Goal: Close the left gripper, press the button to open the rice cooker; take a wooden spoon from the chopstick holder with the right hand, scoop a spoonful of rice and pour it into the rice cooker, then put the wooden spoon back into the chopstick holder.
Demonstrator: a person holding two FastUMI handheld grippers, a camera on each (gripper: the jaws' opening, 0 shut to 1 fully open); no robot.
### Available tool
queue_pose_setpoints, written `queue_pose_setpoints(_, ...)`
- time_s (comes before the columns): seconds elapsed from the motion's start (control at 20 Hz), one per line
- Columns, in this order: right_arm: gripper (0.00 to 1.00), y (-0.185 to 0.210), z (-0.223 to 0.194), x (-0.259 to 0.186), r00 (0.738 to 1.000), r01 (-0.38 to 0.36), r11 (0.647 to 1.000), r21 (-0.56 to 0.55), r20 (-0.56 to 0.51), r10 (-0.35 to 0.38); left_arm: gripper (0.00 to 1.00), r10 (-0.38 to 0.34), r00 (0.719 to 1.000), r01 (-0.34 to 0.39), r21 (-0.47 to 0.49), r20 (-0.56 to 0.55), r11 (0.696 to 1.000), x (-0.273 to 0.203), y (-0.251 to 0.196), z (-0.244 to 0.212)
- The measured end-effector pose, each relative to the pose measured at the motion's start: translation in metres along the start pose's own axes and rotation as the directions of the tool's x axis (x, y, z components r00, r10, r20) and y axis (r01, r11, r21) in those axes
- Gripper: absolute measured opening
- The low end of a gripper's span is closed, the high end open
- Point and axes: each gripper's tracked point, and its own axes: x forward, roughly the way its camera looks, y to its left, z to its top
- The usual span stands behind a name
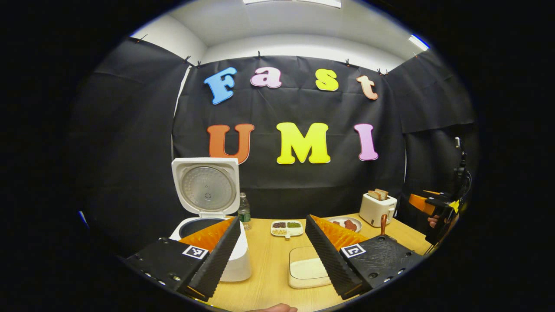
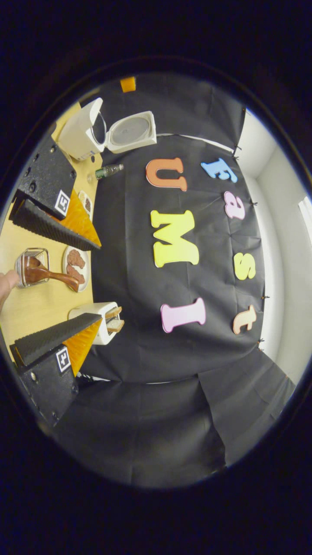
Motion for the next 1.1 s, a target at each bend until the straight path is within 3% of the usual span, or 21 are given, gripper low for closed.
queue_pose_setpoints(0.1, 0.95, 0.004, 0.008, -0.011, 1.000, -0.005, 1.000, -0.010, 0.021, 0.005, 0.95, 0.021, 1.000, -0.021, -0.002, 0.010, 1.000, 0.008, 0.019, 0.012)
queue_pose_setpoints(0.15, 0.89, 0.006, 0.009, -0.016, 1.000, -0.007, 1.000, -0.015, 0.025, 0.007, 0.96, 0.030, 0.999, -0.030, -0.004, 0.020, 1.000, 0.012, 0.030, 0.020)
queue_pose_setpoints(0.2, 0.95, 0.007, 0.011, -0.020, 0.999, -0.010, 1.000, -0.016, 0.030, 0.011, 0.95, 0.033, 0.999, -0.033, -0.006, 0.030, 0.999, 0.015, 0.039, 0.028)
queue_pose_setpoints(0.3, 0.91, 0.010, 0.013, -0.026, 0.999, -0.016, 1.000, -0.015, 0.030, 0.017, 0.95, 0.029, 0.999, -0.029, -0.016, 0.033, 0.999, 0.022, 0.051, 0.041)
queue_pose_setpoints(0.35, 0.95, 0.011, 0.012, -0.029, 1.000, -0.018, 1.000, -0.017, 0.025, 0.019, 0.95, 0.022, 0.999, -0.021, -0.013, 0.036, 1.000, 0.025, 0.055, 0.047)
queue_pose_setpoints(0.4, 0.92, 0.011, 0.013, -0.031, 1.000, -0.016, 1.000, -0.012, 0.024, 0.016, 0.95, 0.020, 0.999, -0.019, -0.017, 0.047, 1.000, 0.028, 0.061, 0.053)
queue_pose_setpoints(0.55, 0.99, 0.008, 0.008, -0.039, 1.000, -0.008, 1.000, -0.025, 0.003, 0.008, 0.96, -0.011, 0.999, 0.014, -0.065, 0.051, 0.998, 0.043, 0.071, 0.073)
queue_pose_setpoints(0.85, 1.00, 0.012, 0.005, -0.047, 1.000, -0.017, 0.999, -0.040, -0.007, 0.017, 0.94, -0.095, 0.993, 0.105, -0.164, 0.064, 0.981, 0.094, 0.085, 0.113)
queue_pose_setpoints(1.1, 1.00, 0.031, -0.003, -0.049, 0.998, -0.065, 0.996, -0.057, -0.016, 0.065, 0.94, 0.000, 0.998, 0.010, -0.168, 0.058, 0.986, 0.149, 0.131, 0.130)
